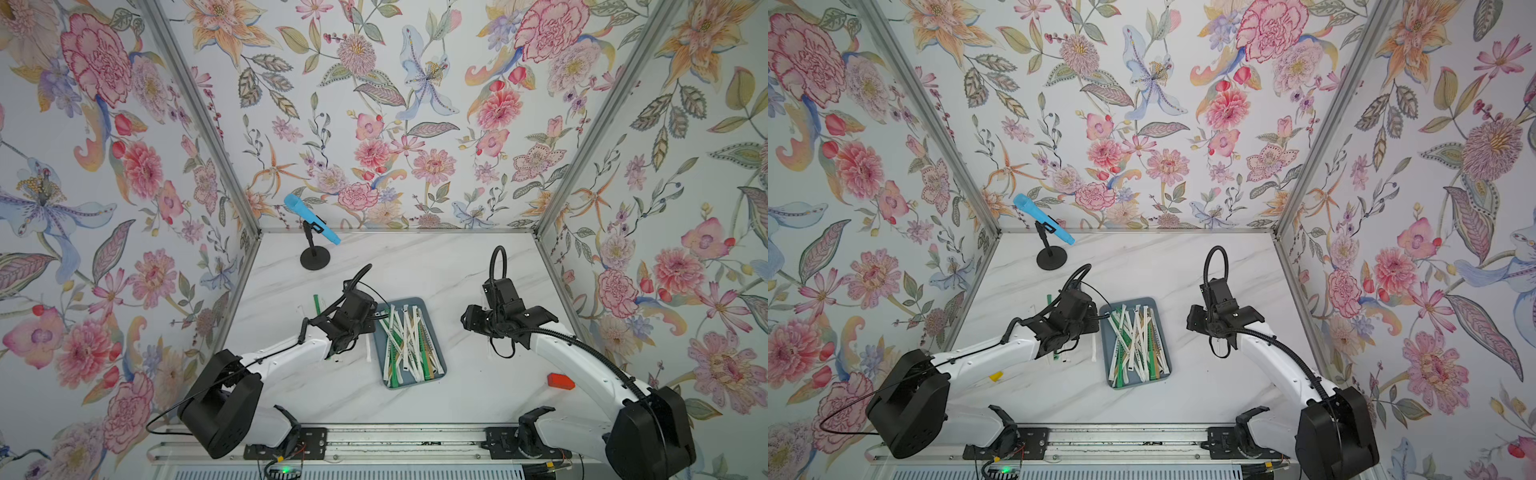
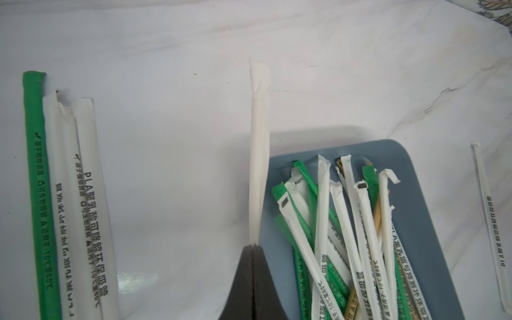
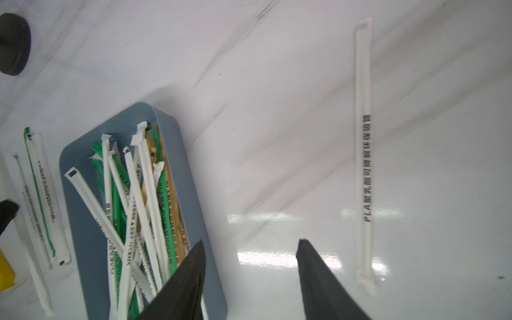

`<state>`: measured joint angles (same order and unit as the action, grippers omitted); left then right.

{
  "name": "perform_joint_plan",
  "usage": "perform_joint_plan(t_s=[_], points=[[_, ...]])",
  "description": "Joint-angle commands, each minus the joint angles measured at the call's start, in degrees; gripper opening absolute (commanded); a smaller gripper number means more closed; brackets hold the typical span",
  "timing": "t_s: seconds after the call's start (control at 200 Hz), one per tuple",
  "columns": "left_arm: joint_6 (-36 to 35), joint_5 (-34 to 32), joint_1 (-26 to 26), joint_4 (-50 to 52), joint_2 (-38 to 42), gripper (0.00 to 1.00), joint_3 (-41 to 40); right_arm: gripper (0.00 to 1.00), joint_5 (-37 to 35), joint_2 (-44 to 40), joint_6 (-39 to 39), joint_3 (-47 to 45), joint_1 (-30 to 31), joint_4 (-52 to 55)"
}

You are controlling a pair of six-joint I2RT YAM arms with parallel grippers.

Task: Put the straws into the storage box
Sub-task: Place the straw in the storage box.

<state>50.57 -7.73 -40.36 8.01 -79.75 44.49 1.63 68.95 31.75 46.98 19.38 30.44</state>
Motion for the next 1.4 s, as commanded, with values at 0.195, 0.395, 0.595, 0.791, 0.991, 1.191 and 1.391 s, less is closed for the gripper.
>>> perform_joint_plan(t_s=[0.195, 0.395, 0.595, 0.791, 0.991, 1.191, 1.391], points=[[6.11, 1.13, -8.04, -4.19, -3.13, 0.00, 5.31, 0.53, -2.29, 4.73, -10.19, -2.63, -14.33, 1.60], [6.61, 2.89, -9.65, -6.38, -9.10, 0.00, 6.66, 0.50, -1.75, 9.69, -11.84, -1.47, -13.38, -0.86], [6.39, 2.62, -10.96, -5.75, -12.84, 0.02, 7.18, 0.52, -3.83, 11.53, -12.15, -2.06, -12.43, -2.64], [7.30, 3.25, -12.53, -5.46, -12.35, 0.03, 5.93, 0.54, -5.76, 14.37, -12.20, -1.82, -13.13, -3.98], [10.07, 3.46, -13.42, -6.91, -11.43, 0.20, 2.23, 0.54, -5.09, 18.01, -12.74, -1.08, -13.29, -5.33], [9.17, 0.65, -13.52, -3.74, -8.94, 0.51, 4.03, 0.49, -4.78, 20.56, -13.47, -0.54, -13.29, -5.91], [8.50, -1.43, -13.61, -2.03, -6.27, 0.61, 4.56, 0.39, -4.84, 21.32, -13.74, -0.32, -13.40, -6.08]])
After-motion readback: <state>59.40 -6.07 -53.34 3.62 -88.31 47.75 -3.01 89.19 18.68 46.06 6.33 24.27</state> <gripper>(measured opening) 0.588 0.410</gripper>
